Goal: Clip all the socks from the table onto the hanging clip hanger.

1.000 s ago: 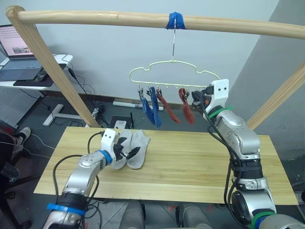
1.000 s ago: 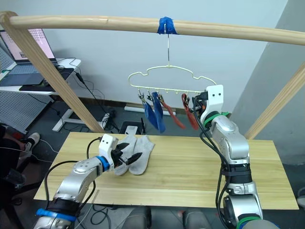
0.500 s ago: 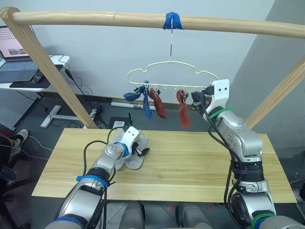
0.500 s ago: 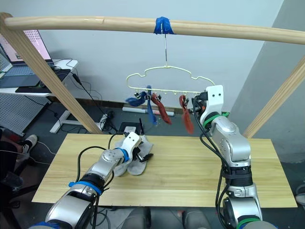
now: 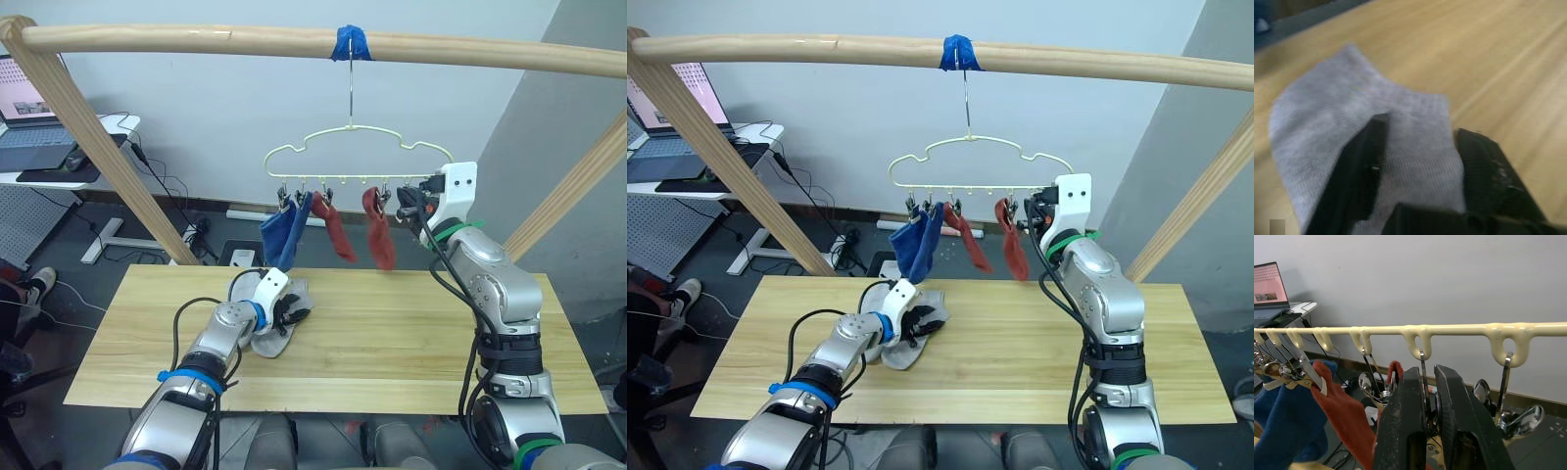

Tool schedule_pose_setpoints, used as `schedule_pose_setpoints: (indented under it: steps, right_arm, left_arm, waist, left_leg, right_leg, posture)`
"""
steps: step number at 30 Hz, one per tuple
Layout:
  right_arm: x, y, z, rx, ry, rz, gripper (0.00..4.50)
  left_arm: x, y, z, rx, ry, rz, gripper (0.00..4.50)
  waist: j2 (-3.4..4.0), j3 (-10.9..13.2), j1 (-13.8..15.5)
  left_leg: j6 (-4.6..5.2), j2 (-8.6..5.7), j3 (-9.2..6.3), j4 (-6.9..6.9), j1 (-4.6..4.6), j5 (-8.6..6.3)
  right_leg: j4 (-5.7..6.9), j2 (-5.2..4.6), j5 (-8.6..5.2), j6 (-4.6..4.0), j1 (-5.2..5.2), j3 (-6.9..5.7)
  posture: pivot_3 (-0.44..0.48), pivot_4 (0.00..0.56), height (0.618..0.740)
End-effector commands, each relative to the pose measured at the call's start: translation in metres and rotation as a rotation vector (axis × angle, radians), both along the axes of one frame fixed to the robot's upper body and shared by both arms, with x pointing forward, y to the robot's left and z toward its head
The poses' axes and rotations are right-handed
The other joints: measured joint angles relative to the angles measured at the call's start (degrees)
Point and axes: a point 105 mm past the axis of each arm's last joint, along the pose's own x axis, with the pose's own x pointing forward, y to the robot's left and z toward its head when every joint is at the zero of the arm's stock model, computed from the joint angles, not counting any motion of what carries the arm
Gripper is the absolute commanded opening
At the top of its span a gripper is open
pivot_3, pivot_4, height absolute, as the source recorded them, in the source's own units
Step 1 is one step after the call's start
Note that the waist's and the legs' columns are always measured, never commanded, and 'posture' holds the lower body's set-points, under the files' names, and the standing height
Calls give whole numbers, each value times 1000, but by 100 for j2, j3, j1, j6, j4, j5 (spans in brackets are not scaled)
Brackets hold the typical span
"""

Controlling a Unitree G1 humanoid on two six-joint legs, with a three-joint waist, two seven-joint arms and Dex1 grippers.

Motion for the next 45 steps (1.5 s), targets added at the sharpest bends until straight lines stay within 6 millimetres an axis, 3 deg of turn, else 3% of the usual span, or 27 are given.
schedule_pose_setpoints:
  steps: [1,5,6,10,13,17,19,25,29,45]
  right_arm:
    - [0,-2,8,11,-30,-4,48]
    - [1,-1,7,9,-25,7,48]
    - [1,0,7,9,-24,9,48]
    - [1,-1,9,58,14,39,48]
    - [-1,-3,10,95,43,51,48]
    - [-9,-3,9,200,171,113,48]
    - [-13,-1,10,255,219,131,48]
    - [-16,8,18,438,314,123,48]
    - [-18,16,22,551,360,127,48]
    - [-23,20,26,522,371,137,48]
  left_arm:
    - [-8,-2,3,-27,9,-40,1063]
    - [-19,-19,19,-99,-36,-139,94]
    - [-21,-21,21,-104,-43,-149,24]
    - [-22,-41,75,-299,-175,-198,24]
    - [-26,-45,90,-343,-211,-207,24]
    - [-36,-58,142,-508,-349,-266,24]
    - [-40,-63,154,-528,-383,-282,24]
    - [-41,-82,170,-570,-448,-293,24]
    - [-41,-88,167,-557,-445,-304,24]
    - [-31,-91,173,-562,-498,-299,24]
  waist:
    - [0,0,-4]
    - [0,1,6]
    - [0,1,12]
    - [0,1,15]
    - [0,1,12]
    - [1,1,11]
    - [1,1,16]
    - [1,0,13]
    - [1,0,6]
    - [2,0,-24]
  left_leg:
    - [0,0,1,0,0,0]
    - [0,0,1,0,-1,0]
    - [0,0,1,0,-1,0]
    - [0,0,-2,1,-1,0]
    - [0,0,-1,2,-1,0]
    - [0,1,-1,0,1,0]
    - [0,2,-3,-1,0,0]
    - [0,0,-3,2,1,0]
    - [0,0,-2,0,0,0]
    - [1,1,1,-3,-5,0]
  right_leg:
    - [0,0,0,0,0,2]
    - [-1,-1,0,0,0,1]
    - [-1,-1,0,0,-1,1]
    - [2,-1,0,-1,0,0]
    - [1,-2,0,-1,3,1]
    - [1,-2,0,-1,3,2]
    - [1,-2,0,-1,2,0]
    - [2,-2,1,-2,3,2]
    - [2,-1,1,-1,0,2]
    - [-1,1,0,-1,-7,4]
  posture:
    - [-54,155,740]
    - [-46,154,740]
    - [-46,154,740]
    - [-37,155,740]
    - [-34,153,740]
    - [-31,147,740]
    - [-29,145,740]
    - [-27,136,740]
    - [-26,134,740]
    - [-43,138,740]
